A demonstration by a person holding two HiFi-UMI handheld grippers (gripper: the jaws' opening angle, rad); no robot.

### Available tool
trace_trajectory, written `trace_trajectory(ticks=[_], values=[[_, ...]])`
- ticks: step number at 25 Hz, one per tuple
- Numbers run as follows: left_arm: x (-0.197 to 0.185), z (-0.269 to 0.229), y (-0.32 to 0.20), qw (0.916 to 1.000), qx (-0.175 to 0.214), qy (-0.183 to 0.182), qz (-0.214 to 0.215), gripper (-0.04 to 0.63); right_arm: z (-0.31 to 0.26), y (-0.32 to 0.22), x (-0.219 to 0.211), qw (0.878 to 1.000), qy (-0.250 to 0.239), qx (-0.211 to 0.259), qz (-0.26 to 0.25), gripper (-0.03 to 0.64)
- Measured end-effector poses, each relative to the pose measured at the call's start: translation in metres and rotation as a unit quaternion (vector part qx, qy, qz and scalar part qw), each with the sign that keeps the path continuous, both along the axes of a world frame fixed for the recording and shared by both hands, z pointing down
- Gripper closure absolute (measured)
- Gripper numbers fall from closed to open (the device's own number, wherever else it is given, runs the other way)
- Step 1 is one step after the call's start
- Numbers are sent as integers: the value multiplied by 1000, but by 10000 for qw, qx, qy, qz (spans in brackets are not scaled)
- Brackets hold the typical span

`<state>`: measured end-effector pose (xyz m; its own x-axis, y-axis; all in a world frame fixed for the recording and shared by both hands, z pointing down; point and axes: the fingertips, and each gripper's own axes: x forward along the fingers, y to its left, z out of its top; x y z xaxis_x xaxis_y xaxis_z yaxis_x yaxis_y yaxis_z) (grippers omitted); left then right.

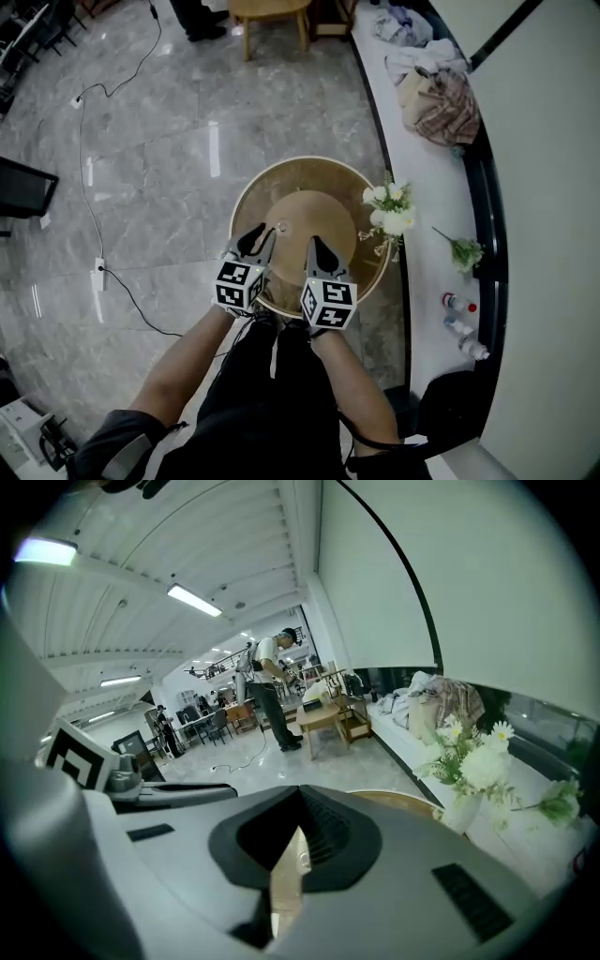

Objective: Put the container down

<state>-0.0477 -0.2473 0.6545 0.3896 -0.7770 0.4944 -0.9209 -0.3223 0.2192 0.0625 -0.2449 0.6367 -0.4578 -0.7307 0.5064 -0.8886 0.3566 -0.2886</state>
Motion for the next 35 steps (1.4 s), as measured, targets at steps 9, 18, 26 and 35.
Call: trace_trajectory(ticks=[9,18,26,35], values=[[-17,-83,-8,9983,501,43,-309,549,-74,-15,-15,9988,-105,485,-55,609],[-46,-167,-1,9906,1029,322,-840,549,-145,-22,-9,9949,-224,985,8,609],[-70,-214,-5,9846,1324,413,-1067,549,-194,-29,-40,9904,-302,1314,-297,609],[-73,-266,-16,9792,1659,488,-1061,549,-251,-31,-62,9827,-437,1736,-483,609]])
